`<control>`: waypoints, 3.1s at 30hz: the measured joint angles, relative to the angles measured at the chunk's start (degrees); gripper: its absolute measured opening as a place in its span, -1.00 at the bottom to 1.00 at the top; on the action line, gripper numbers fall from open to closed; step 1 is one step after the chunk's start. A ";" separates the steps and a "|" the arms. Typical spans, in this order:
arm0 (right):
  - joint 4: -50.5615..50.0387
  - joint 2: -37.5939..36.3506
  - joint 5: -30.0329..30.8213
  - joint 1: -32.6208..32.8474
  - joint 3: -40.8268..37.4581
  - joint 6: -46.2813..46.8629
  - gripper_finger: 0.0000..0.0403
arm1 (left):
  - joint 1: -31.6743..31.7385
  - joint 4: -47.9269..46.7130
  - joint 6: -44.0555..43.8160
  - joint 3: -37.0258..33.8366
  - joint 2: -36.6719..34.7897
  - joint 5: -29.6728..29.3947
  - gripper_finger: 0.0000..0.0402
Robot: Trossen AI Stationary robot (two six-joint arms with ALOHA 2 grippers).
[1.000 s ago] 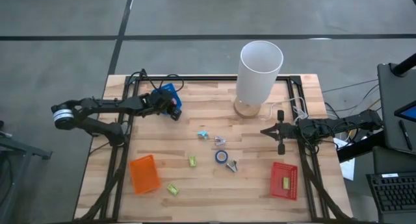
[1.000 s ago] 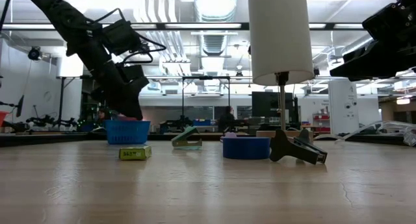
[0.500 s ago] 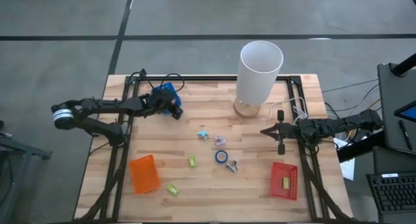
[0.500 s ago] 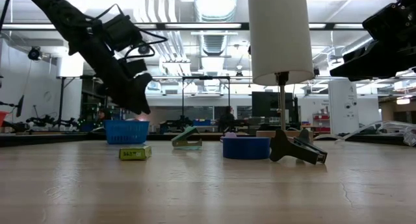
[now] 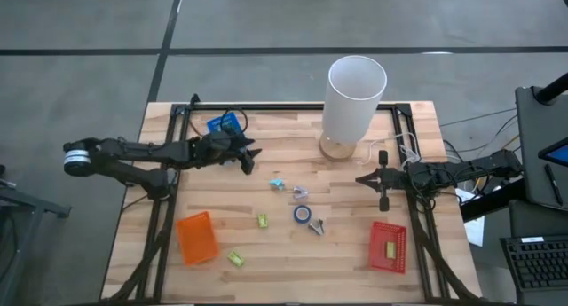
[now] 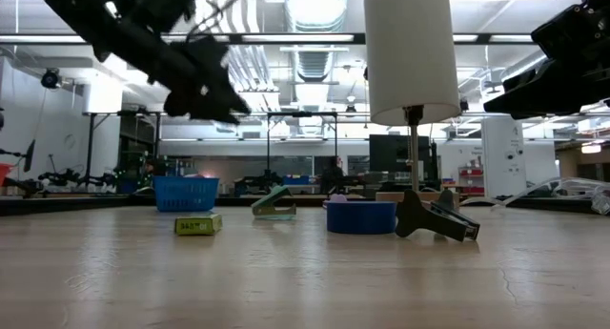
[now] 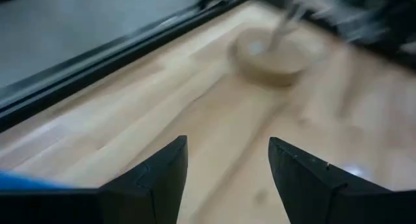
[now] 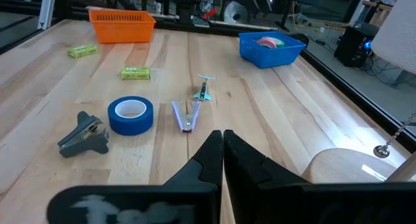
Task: Pick and place Stapler, Stapler remover, tape
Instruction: Put the blue tape into the blue basket
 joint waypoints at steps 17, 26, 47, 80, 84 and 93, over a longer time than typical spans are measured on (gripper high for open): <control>0.01 0.00 0.00 0.00 0.00 0.00 -0.96 | -21.50 27.69 2.68 -0.13 7.10 -7.60 0.07; 0.02 0.00 0.00 0.00 0.00 0.00 -0.96 | -22.31 35.20 3.12 0.68 13.95 -7.93 0.07; 0.00 0.02 0.00 0.00 0.00 -0.01 -0.96 | -22.40 35.11 2.99 5.18 19.61 -6.99 0.07; 0.01 0.02 0.00 0.00 0.00 -0.02 -0.96 | -24.23 21.26 10.70 10.97 24.26 4.00 0.07; 0.04 -0.02 0.00 -0.02 0.00 0.00 -0.96 | -24.53 21.04 12.92 14.45 30.11 8.09 0.07; 0.00 -0.02 0.00 0.00 0.00 0.00 -0.96 | -24.69 8.38 13.15 26.72 41.36 12.39 0.07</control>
